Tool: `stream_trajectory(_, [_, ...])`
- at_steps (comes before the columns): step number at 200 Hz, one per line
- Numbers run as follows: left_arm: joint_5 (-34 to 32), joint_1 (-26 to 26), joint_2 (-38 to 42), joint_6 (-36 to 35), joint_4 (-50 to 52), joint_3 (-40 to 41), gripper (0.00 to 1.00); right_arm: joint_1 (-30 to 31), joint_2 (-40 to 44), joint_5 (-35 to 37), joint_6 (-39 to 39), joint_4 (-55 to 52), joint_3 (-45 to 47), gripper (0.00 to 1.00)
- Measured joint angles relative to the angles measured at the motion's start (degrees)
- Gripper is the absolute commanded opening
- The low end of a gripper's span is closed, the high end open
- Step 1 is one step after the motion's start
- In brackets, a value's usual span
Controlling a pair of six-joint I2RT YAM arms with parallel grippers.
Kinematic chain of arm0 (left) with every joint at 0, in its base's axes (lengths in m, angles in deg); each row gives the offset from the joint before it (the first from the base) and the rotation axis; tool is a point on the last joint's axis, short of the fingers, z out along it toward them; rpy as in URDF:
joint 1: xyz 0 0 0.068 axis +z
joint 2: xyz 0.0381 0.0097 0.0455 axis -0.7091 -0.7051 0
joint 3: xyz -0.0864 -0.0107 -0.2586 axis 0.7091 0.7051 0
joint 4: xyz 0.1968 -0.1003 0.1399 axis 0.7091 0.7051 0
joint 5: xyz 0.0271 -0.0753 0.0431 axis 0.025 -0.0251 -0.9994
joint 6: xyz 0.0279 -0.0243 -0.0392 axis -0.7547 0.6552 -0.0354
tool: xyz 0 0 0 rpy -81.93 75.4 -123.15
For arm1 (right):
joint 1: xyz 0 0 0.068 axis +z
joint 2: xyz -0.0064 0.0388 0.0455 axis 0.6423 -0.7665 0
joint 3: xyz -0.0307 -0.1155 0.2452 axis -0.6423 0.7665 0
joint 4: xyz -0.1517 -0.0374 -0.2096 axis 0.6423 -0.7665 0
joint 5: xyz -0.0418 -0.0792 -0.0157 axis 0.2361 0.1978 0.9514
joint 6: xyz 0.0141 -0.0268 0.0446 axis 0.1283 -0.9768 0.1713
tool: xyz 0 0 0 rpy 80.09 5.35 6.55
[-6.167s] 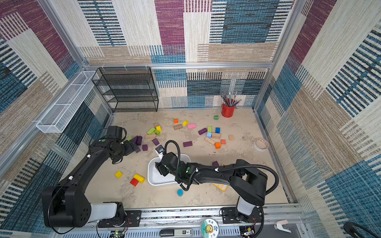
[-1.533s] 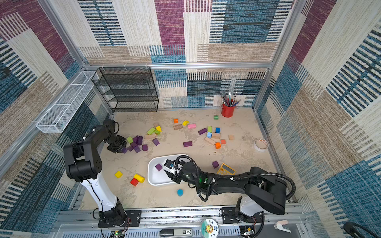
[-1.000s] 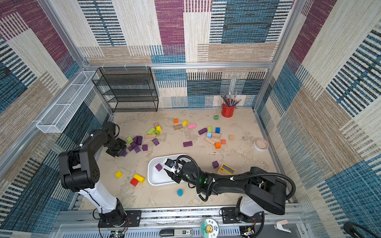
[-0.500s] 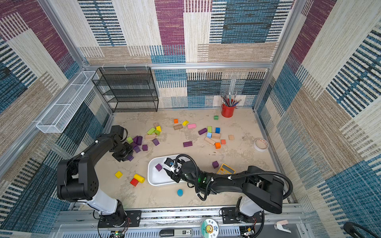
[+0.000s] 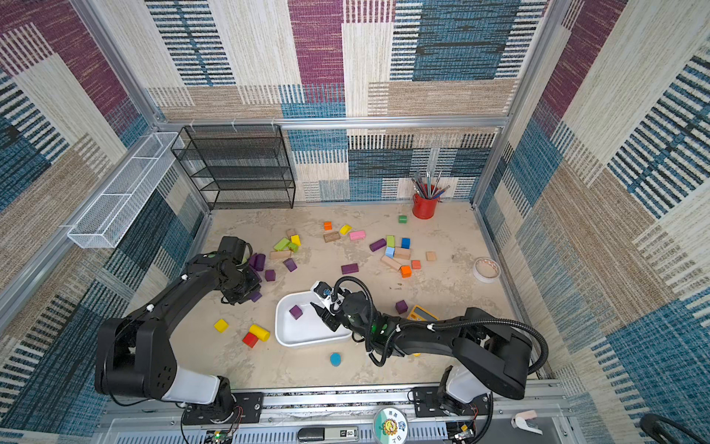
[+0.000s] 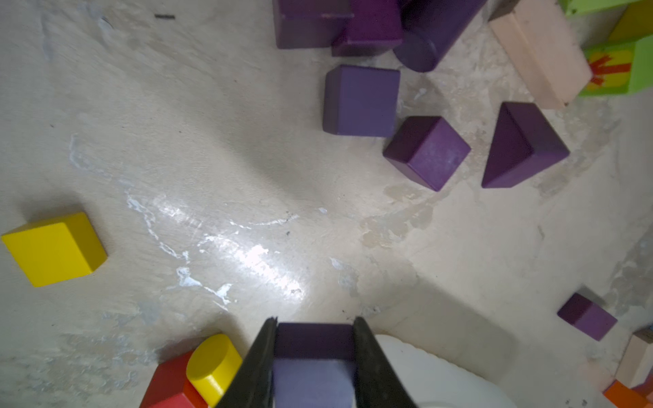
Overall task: Pick purple bricks into the storage bin
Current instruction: Place the building block in the storage box.
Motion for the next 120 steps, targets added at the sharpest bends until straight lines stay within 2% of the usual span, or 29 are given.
stream_trajectory(47, [-0.22, -4.52, 2.27, -0.15, 0.00, 0.04, 0.26, -2.80, 0.09, 0.50, 3.13, -1.60, -0.37, 0.51])
stream_trajectory(120, [-0.22, -11.87, 3.10, -0.63, 0.44, -2.86, 0.24, -10.45, -0.24, 3.50, 11.10, -5.88, -1.99, 0.50])
